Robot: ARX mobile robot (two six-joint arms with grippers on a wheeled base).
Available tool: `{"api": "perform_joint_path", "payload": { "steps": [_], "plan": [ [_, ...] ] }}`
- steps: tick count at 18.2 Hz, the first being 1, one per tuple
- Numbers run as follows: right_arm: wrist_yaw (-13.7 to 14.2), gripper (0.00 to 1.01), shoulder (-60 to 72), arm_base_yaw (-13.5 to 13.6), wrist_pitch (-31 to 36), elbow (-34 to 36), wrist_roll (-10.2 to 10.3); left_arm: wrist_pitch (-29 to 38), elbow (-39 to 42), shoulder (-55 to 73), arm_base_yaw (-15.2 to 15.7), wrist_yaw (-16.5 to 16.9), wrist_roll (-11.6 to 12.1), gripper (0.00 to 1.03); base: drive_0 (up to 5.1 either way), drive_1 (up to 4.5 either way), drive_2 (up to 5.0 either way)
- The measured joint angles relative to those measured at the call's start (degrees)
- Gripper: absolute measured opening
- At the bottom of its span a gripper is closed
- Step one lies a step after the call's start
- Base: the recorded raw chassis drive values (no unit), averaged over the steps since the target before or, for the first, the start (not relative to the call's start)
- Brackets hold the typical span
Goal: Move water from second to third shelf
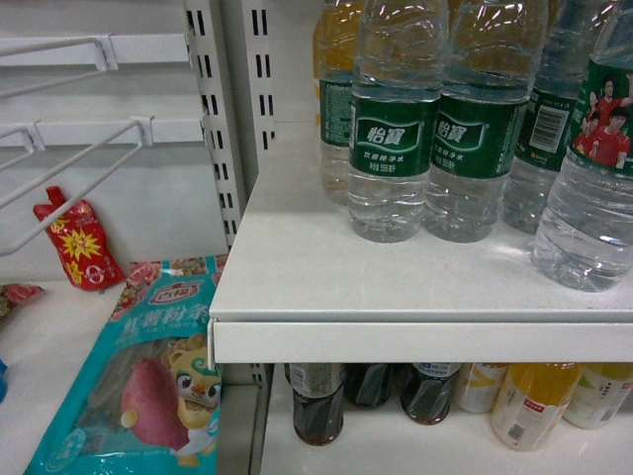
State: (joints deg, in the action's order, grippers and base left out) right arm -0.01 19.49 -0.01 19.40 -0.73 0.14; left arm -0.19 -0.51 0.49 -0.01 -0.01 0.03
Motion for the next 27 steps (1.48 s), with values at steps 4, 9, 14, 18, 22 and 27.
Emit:
{"api": "perform_joint_path", "payload": {
  "steps": [4,9,14,18,22,27],
  "plan": [
    [0.0,0.02,-5.6,0.0,-5.4,0.0,0.0,0.0,0.0,0.0,0.0,0.0,0.0,0.98,0.0,0.00,0.0],
    [0.0,0.02,-8.5,0.0,-8.4,0.0,0.0,0.0,0.0,0.0,0.0,0.0,0.0,0.98,0.0,0.00,0.0],
    [0.0,0.02,-14.3,0.0,-16.8,0.0,0.0,0.0,0.0,0.0,0.0,0.0,0.0,0.98,0.0,0.00,0.0],
    [0.0,0.02,-19.2,0.0,-19.5,0.0,0.0,0.0,0.0,0.0,0.0,0.0,0.0,0.98,0.0,0.00,0.0],
    [0.0,0.54,-19.2,0.0,-19.6,0.0,0.0,0.0,0.0,0.0,0.0,0.0,0.0,0.98,0.0,0.00,0.0],
    [0.0,0.99,-19.2,0.0,-19.6,0.0,0.0,0.0,0.0,0.0,0.0,0.0,0.0,0.98,0.0,0.00,0.0]
  ]
}}
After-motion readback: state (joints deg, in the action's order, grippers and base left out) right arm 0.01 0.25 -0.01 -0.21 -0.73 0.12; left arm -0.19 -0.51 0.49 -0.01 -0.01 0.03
